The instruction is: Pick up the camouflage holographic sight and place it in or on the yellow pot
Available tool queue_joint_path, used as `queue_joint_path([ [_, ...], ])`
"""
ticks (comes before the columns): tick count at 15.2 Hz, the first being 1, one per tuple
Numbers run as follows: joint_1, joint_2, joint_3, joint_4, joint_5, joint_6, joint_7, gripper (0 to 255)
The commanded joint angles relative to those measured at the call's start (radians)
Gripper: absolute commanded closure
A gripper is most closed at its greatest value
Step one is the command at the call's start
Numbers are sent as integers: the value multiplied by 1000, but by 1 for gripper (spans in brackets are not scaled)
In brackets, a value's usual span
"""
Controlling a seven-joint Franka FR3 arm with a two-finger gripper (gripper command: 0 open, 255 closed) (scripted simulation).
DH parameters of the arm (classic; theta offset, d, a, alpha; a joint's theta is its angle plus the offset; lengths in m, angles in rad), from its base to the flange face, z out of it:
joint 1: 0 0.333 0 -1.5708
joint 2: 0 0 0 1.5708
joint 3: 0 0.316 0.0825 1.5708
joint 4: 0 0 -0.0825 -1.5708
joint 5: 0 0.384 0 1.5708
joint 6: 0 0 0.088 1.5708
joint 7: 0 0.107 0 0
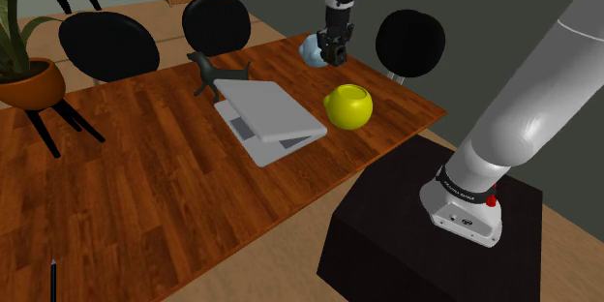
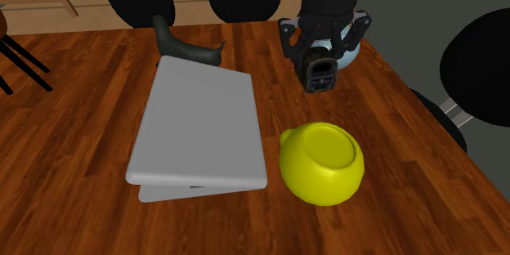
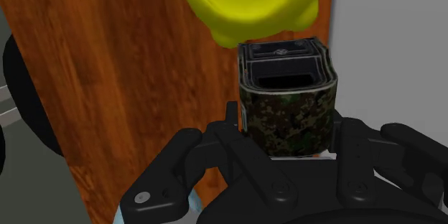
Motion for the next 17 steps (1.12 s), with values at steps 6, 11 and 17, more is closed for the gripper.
queue_joint_path([
  [6,-5,-273,1,-291,-21,18,11,255],
  [11,-8,-332,1,-389,-28,56,16,255],
  [17,-10,-286,-1,-435,-32,148,22,255],
])
